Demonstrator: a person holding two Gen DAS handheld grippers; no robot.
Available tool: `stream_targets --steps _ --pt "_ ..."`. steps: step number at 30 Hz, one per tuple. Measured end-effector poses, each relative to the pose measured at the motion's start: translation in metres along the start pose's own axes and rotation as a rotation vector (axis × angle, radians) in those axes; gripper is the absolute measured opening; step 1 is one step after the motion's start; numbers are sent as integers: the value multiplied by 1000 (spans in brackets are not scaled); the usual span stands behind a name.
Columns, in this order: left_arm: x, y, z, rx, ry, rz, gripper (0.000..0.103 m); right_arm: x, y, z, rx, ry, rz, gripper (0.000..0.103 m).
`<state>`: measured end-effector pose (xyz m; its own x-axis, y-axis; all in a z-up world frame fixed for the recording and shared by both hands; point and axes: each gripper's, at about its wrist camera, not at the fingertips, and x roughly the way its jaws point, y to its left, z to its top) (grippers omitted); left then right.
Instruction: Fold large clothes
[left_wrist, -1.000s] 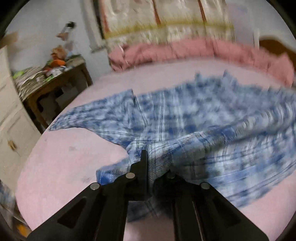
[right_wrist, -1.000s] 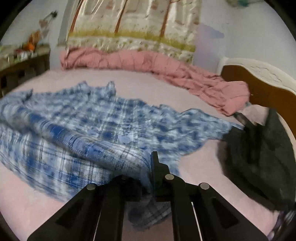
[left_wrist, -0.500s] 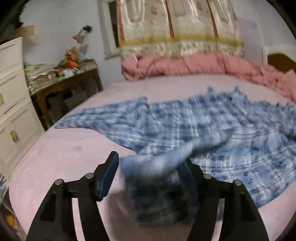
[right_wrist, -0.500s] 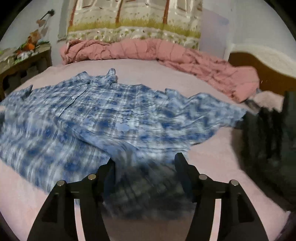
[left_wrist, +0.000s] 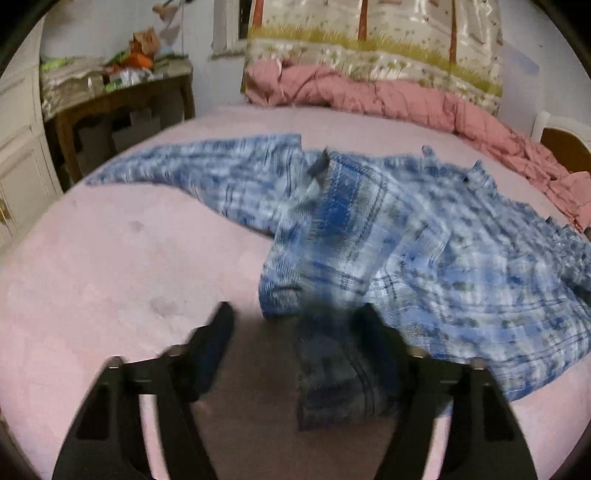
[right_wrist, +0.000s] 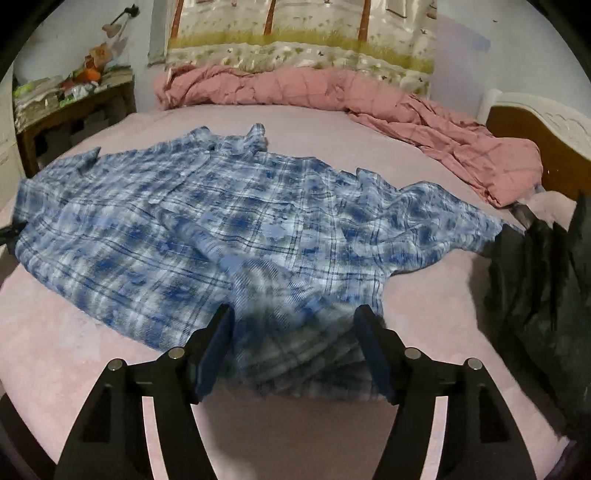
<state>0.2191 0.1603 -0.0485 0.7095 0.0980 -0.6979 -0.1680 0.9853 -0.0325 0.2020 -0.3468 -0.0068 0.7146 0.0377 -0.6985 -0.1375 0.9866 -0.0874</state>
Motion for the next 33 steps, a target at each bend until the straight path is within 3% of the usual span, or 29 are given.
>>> stream_targets --steps 3,7,8,10,11,14,20,22,24,26,27,28,30,32,33 --pt "1 -5 -5 19 -3 14 43 -11 12 -18 -70 -21 -6 72" --pt "-2 -19 -8 85 -34 105 43 -11 28 -29 -155 -56 -160 70" --pt "-3 -21 -9 98 -40 122 43 -11 27 -27 -156 -71 -175 66" --pt "-3 -23 -10 110 -47 142 44 -14 21 -18 -133 -118 -208 35" --pt "-3 -22 -9 109 -49 144 44 -15 17 -12 -111 -138 -221 32" --pt "-4 -17 -8 90 -49 131 45 -13 -5 13 -29 -198 -342 30" --pt "-6 -14 -8 72 -60 125 50 24 -53 41 83 -95 -399 30" --pt "-7 -11 -8 56 -62 111 53 21 -61 35 110 -104 -369 30" --pt "-8 -8 -8 40 -68 87 53 11 -67 23 156 -127 -265 34" --pt "-11 -6 -8 27 -79 62 57 7 -64 13 172 -126 -170 53" --pt "-13 -5 -8 21 -87 49 63 8 -64 8 181 -101 -143 72" --pt "-16 -3 -8 10 -98 33 67 6 -62 3 192 -88 -141 77" --pt "-26 3 -10 -23 -131 -10 79 4 -64 -10 232 -63 -87 77" --pt "-40 18 -15 -89 -181 -146 81 2 -67 -26 286 -38 2 78" --pt "-44 26 -17 -126 -187 -180 84 3 -69 -31 304 -33 24 80"
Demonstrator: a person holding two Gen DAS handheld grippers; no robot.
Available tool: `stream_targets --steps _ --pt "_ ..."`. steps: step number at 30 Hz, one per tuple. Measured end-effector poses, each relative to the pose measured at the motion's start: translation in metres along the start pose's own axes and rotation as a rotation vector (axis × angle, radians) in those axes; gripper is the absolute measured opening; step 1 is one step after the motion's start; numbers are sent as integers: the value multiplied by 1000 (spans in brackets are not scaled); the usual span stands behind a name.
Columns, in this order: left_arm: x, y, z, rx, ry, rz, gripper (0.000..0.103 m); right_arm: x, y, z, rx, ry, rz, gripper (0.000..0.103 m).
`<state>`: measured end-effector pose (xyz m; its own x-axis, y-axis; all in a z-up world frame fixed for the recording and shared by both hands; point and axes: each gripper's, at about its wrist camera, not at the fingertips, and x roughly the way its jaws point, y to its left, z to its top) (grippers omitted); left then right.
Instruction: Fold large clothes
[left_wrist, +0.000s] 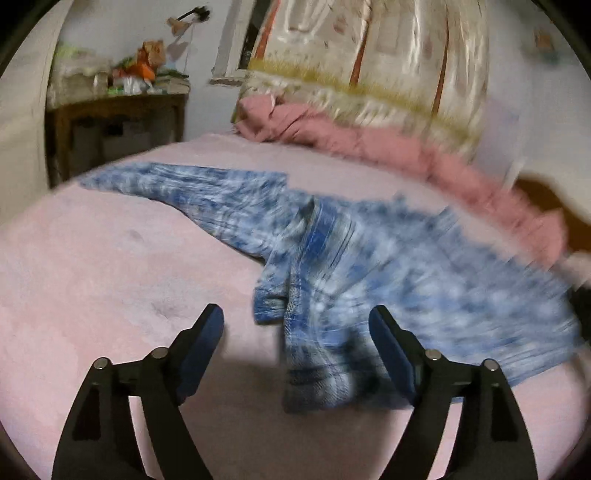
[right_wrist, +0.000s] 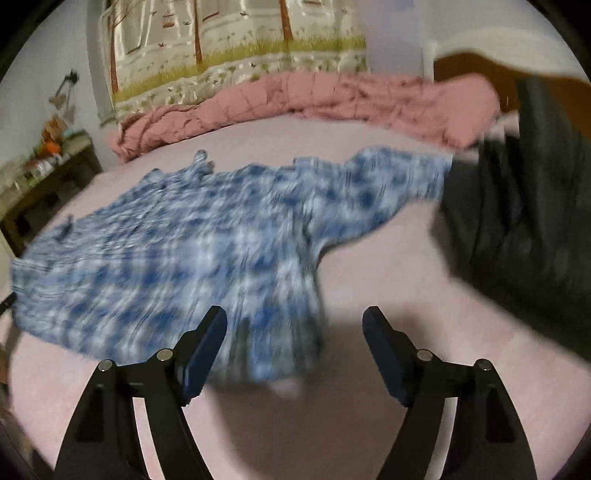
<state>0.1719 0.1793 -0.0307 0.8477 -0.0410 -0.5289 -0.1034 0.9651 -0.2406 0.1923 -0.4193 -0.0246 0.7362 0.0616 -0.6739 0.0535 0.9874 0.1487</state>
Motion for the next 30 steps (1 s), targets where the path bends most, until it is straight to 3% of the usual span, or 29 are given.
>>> stream_targets --steps 3,5,6,7,8,9,10,11,15,19,24,27,30 --pt "4 12 -2 -62 73 -10 84 5 -6 -10 42 10 40 83" --pt "25 10 -7 -56 216 -104 84 16 -11 -10 76 29 53 84" --pt "35 3 -10 -21 271 -95 84 23 -12 -9 91 37 60 84" --pt "37 -6 -9 21 270 -56 83 26 -12 -8 95 42 63 84" --pt "38 -13 -8 52 269 -38 58 28 -10 -7 93 46 56 83" --pt "39 -20 -8 77 270 -44 14 29 -6 -6 80 44 48 63" --pt "37 -25 -9 93 253 -36 10 30 -1 -7 54 49 62 15" --pt "34 -29 -10 115 231 -8 6 31 1 -8 40 57 76 12" --pt "2 -29 -10 108 130 29 5 7 3 -10 30 -26 28 8" --pt "-26 -20 -19 83 130 42 5 -31 8 -21 17 -68 2 8" --pt "-53 -8 -41 73 128 70 6 -53 4 -46 20 -50 4 8" --pt "-61 -11 -48 129 100 116 8 -58 6 -55 -3 -60 -23 9" --pt "-61 -24 -46 219 30 207 18 -58 14 -56 -66 -78 -113 9"
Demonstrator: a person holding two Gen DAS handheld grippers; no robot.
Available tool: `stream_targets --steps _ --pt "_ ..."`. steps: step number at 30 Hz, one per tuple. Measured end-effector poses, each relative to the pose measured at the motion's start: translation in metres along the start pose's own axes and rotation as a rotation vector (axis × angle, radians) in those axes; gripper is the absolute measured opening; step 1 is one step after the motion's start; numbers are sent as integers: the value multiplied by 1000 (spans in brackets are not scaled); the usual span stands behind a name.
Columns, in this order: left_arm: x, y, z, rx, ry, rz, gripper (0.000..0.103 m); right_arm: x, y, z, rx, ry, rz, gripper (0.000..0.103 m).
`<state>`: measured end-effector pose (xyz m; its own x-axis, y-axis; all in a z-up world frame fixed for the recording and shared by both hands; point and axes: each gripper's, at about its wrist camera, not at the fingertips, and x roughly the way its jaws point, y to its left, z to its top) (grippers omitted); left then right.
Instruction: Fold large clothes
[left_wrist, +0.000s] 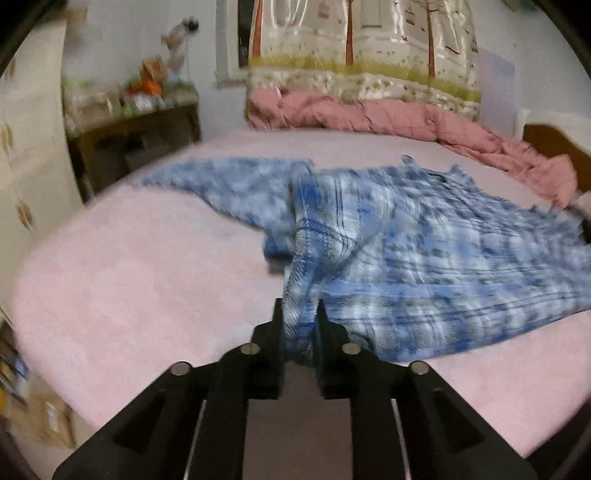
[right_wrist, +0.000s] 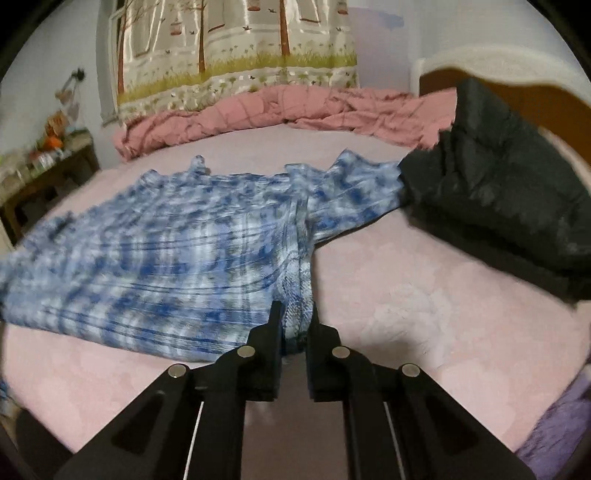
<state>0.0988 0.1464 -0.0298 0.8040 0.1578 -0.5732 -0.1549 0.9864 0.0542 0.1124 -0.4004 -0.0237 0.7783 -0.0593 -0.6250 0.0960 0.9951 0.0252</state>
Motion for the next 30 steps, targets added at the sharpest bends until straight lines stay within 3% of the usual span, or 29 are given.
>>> stream_targets --steps 4,7,9,11,15,19,24,28,30 --pt "-16 -11 19 24 -111 -25 34 -16 10 14 -33 -75 -62 16" --pt "-26 -25 39 47 -174 -49 36 -34 16 31 -25 -155 -11 28" --pt "-23 -37 50 67 -181 -69 37 -39 24 42 -36 -182 27 29" --pt "-10 -45 59 74 -155 -76 40 -34 32 53 -54 -174 83 29" --pt "35 -45 65 8 -19 -51 40 10 34 64 -23 -51 121 29" --pt "51 -43 50 -23 9 -37 40 52 19 51 38 31 63 29" --pt "79 -40 31 -18 98 -30 40 77 8 34 71 87 86 29" --pt "77 -45 30 7 89 -5 40 77 6 33 69 82 88 29" --pt "66 -47 33 20 49 -38 40 69 5 34 71 60 90 29"
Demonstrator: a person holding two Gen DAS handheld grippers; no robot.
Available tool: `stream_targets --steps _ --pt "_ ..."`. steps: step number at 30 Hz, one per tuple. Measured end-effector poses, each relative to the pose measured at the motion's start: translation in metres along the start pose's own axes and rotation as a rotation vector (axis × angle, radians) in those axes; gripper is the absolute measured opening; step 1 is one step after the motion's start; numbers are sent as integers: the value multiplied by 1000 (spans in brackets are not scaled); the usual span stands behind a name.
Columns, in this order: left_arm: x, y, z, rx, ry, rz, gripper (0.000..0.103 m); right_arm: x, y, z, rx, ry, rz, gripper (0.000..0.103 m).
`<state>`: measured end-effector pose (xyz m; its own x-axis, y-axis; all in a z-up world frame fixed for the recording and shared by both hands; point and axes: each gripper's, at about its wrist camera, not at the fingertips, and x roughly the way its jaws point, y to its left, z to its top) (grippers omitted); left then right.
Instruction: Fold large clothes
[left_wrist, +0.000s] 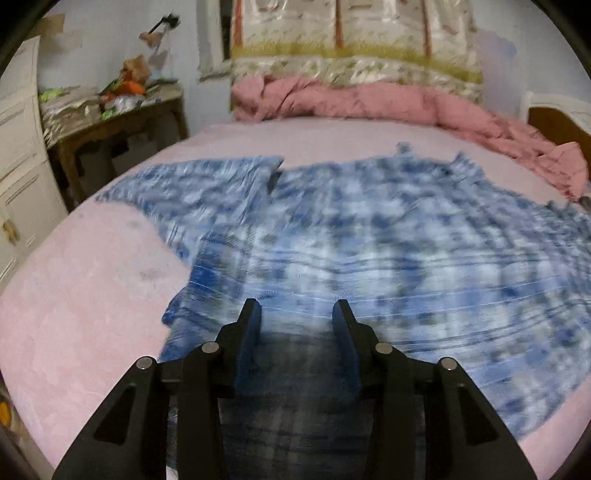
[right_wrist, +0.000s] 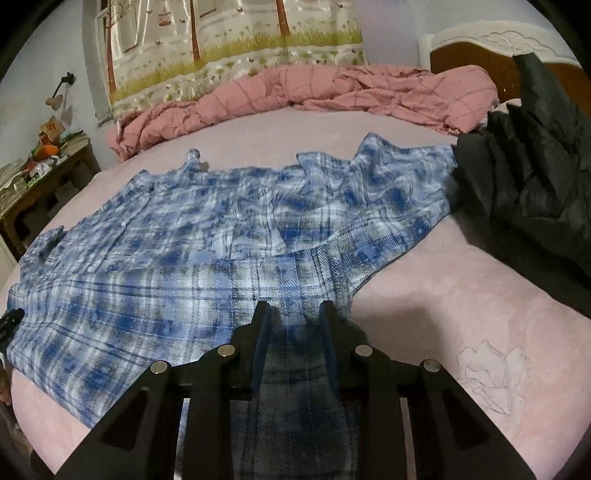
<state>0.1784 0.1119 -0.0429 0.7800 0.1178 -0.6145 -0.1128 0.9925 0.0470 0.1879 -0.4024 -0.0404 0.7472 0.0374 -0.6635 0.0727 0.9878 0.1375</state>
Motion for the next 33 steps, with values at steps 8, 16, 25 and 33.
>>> stream_targets --steps 8,16,25,33 --pt "-41 -27 38 16 -216 -64 60 -51 -35 32 88 -150 -17 44" --pt "-1 -39 41 -48 -244 -74 76 -7 -98 64 336 -31 35 44" --pt "15 -36 41 -73 -172 -97 82 60 -119 65 418 51 -25 44" --pt "14 -36 39 -81 -189 -106 82 59 -101 95 312 -39 -22 4"
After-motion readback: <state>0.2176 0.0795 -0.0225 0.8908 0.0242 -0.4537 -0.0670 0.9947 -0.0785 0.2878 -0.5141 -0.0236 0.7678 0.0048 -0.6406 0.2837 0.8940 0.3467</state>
